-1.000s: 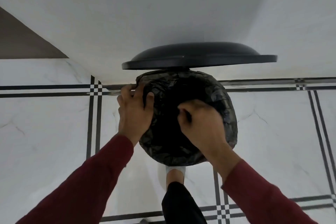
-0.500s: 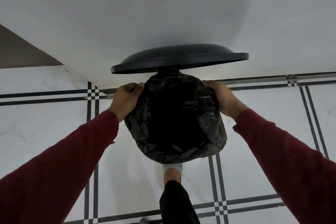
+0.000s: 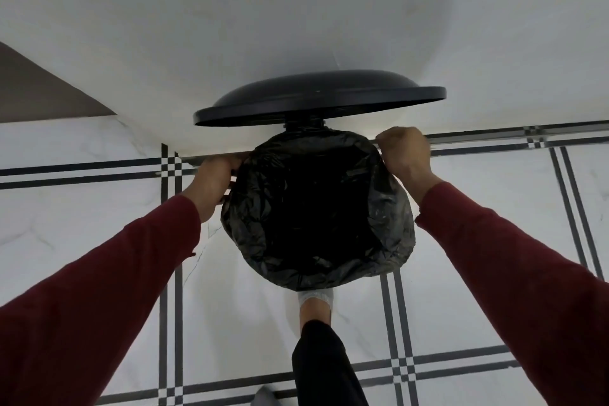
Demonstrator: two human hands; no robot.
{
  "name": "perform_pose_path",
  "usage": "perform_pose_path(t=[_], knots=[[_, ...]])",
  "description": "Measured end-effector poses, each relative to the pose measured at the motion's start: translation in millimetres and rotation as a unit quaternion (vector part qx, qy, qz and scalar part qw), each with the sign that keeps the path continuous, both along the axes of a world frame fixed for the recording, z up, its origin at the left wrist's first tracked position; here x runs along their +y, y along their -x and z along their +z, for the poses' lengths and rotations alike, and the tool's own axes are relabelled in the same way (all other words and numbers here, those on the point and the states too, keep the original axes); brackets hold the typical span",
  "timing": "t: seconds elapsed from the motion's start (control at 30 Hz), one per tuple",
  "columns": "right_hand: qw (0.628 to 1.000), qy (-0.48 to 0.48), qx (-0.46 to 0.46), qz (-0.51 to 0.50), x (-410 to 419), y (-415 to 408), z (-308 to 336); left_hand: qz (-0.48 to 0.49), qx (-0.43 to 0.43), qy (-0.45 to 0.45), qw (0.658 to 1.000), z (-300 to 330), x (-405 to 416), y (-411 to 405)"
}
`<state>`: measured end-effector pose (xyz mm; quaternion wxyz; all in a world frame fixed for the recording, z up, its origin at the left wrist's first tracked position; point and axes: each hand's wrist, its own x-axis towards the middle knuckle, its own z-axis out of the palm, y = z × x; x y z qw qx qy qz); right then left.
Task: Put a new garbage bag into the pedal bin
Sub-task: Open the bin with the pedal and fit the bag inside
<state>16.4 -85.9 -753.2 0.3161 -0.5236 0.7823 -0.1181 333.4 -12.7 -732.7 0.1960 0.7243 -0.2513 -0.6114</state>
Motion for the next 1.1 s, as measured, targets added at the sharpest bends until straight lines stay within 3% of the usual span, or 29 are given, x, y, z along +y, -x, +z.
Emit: perform_pose_path(t=[0.07, 0.17, 0.23, 0.33, 0.4, 0.53, 0.7, 0.77, 0.87, 0.97, 1.1], knots=[[0.997, 0.064, -0.045, -0.003, 5.5, -3.3, 12.6, -0.004, -0.043, 0.005, 0.999, -0.2, -0.3, -2.5], [0.984, 0.006, -0.177, 0.013, 11.4, -16.6, 25.8, 0.02, -0.093, 0.063, 0.994, 1.2, -5.7, -0.5], [0.987, -0.033, -0.146, 0.053, 4.3, -24.5, 27.2, -0.018, -0.114, 0.119, 0.986, 4.1, -8.1, 5.7], [0.99, -0.088, -0.067, 0.089, -14.8, -32.3, 14.6, -0.132, -0.178, 0.116, 0.968, 5.0, -12.4, 15.9], [0.987, -0.113, -0.095, 0.065, -21.8, -35.4, 4.7, -0.126, -0.187, 0.103, 0.969, 3.7, -16.6, 21.7], [0.956, -0.162, -0.239, -0.057, -26.0, -35.7, -3.0, 0.018, -0.099, 0.047, 0.994, -3.1, -23.6, 22.3], [0.921, -0.257, -0.288, -0.063, -35.8, -37.9, 7.0, 0.024, 0.001, 0.017, 1.0, -10.9, -23.0, 10.7], [0.917, -0.269, -0.288, -0.065, -36.2, -36.8, 9.7, 0.049, 0.033, -0.008, 0.998, -6.8, -22.2, 8.8], [0.946, -0.218, -0.235, -0.052, -32.0, -34.9, 4.0, 0.088, 0.079, -0.057, 0.991, 0.4, -20.9, 9.3], [0.97, -0.169, -0.168, -0.053, -25.3, -40.4, 0.3, 0.059, 0.101, -0.064, 0.991, 2.5, -17.7, 8.1], [0.952, -0.199, -0.218, -0.085, -29.3, -43.5, -3.7, 0.075, 0.075, -0.058, 0.993, 0.8, -13.8, 11.3]])
